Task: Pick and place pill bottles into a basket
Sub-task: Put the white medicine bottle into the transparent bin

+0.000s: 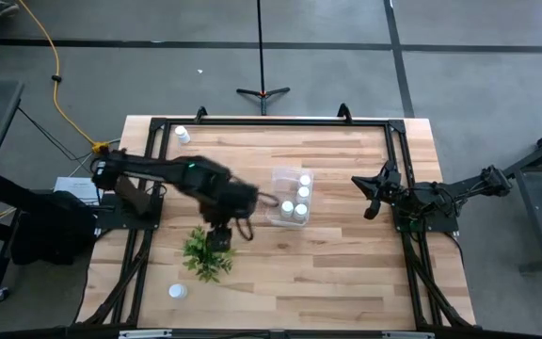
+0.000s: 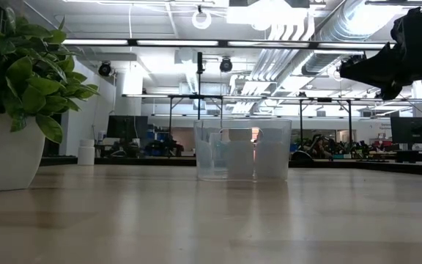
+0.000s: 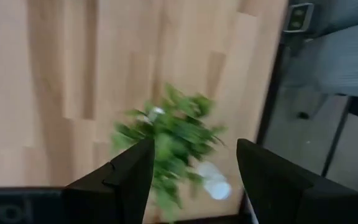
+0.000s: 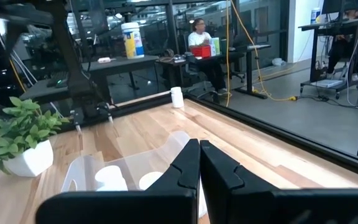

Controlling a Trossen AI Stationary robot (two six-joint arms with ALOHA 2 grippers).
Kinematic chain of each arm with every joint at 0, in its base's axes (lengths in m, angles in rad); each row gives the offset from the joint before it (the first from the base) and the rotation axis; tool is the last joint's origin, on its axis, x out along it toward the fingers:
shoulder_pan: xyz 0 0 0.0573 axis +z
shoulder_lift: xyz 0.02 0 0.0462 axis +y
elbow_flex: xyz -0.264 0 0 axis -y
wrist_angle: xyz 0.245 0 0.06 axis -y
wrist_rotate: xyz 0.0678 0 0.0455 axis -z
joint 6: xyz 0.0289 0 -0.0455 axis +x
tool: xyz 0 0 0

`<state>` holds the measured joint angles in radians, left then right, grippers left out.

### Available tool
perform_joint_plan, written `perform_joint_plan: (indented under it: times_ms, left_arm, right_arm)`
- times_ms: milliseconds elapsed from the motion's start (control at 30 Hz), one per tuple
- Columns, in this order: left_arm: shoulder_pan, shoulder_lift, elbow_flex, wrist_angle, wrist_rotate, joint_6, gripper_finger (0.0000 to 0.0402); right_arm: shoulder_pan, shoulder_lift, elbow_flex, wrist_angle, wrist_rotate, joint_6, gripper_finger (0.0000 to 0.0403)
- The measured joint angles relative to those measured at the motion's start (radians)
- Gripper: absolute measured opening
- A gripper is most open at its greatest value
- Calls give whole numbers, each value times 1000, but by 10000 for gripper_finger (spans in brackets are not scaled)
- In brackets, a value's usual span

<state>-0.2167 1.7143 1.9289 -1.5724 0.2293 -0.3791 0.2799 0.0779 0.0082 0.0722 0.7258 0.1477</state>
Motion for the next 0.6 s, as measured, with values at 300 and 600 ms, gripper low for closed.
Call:
perform_joint_plan:
  times_ms: [300,600]
  left_arm:
    - [-285,-54,0,1,-51,-310,259]
    - [-597,-47,-168,10,-171,-608,259]
  right_arm:
    - [0,1,0,0,-2,0,2]
    - [0,1,0,0,-2,0,1]
